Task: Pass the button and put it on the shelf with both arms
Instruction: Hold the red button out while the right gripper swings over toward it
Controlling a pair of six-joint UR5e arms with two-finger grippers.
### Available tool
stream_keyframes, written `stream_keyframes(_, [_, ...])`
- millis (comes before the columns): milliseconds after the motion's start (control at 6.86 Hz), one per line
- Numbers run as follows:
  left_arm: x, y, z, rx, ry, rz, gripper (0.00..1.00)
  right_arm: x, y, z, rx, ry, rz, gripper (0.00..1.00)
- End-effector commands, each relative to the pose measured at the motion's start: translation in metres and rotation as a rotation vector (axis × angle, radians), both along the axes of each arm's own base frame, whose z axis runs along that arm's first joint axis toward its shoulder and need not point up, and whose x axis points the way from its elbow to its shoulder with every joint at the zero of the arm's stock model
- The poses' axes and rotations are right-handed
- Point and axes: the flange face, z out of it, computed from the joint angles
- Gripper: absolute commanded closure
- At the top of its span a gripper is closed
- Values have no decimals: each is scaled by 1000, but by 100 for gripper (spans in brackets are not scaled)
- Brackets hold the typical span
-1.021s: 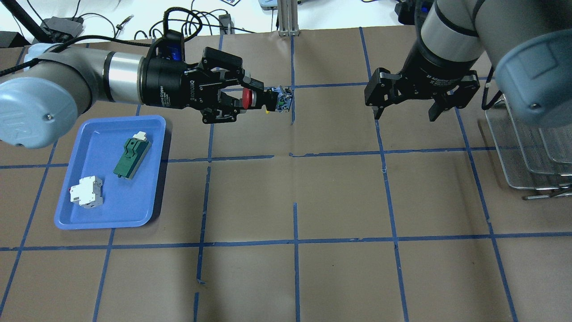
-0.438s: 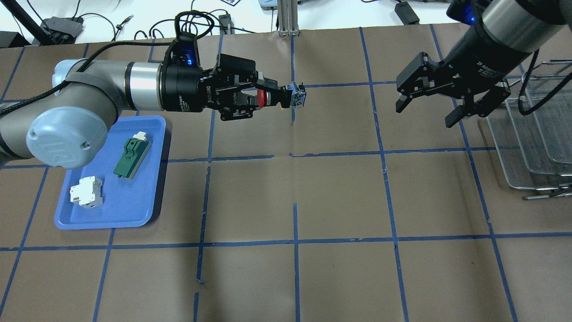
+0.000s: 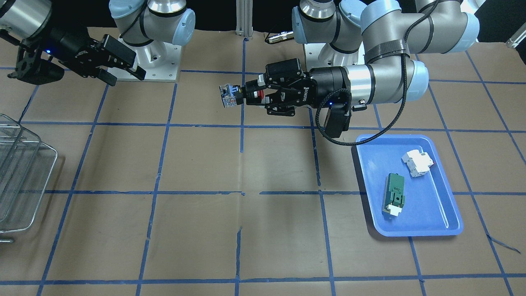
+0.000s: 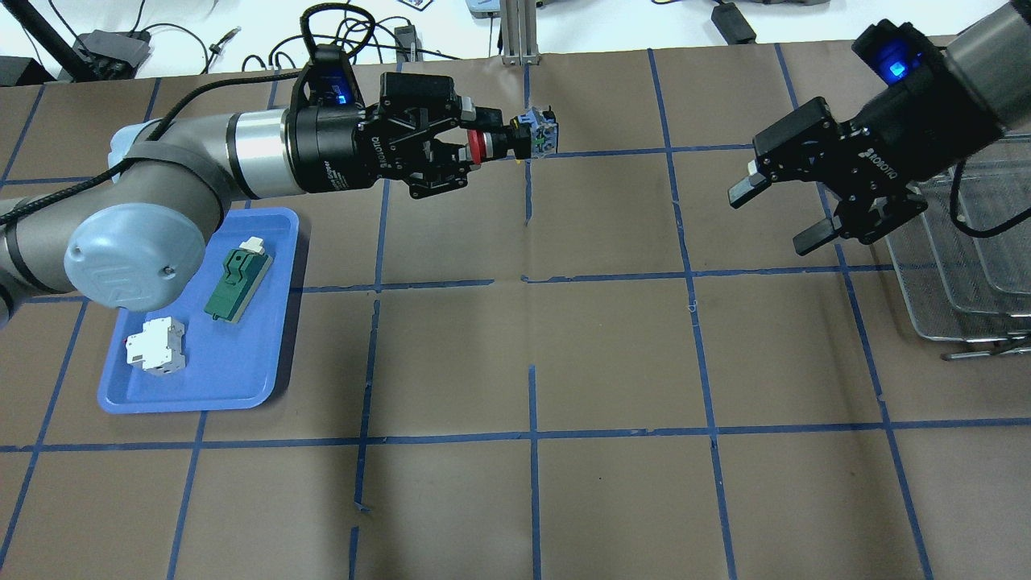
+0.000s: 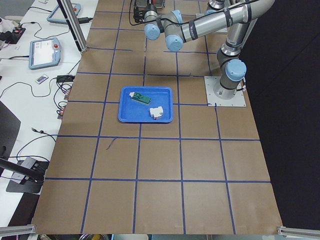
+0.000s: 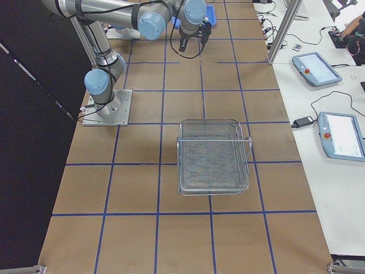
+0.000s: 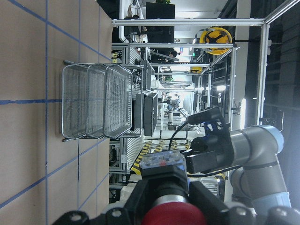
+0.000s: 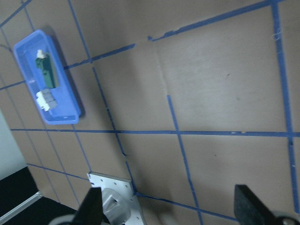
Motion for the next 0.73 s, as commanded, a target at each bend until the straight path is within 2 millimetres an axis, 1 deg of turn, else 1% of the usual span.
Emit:
stream_keyframes(0, [-6,2,-1,5,18,-4,100,9,11,-34,14,-211,-51,0])
stream_keyframes(146, [-15,6,0,6,13,-25,100,15,10,-36,52,-290,-92,0])
stream_keyframes(292, [-29,12,1,-5,13,-53,100,19,2,-30,24,-384,-152,0])
stream_keyframes(438, [-32,12,2,-17,17,-60,100,25,3,-26,20,-422,-161,0])
stream_keyframes(583, [-32,13,3,-16,17,-58,100,31,5,-24,7,-424,-143,0])
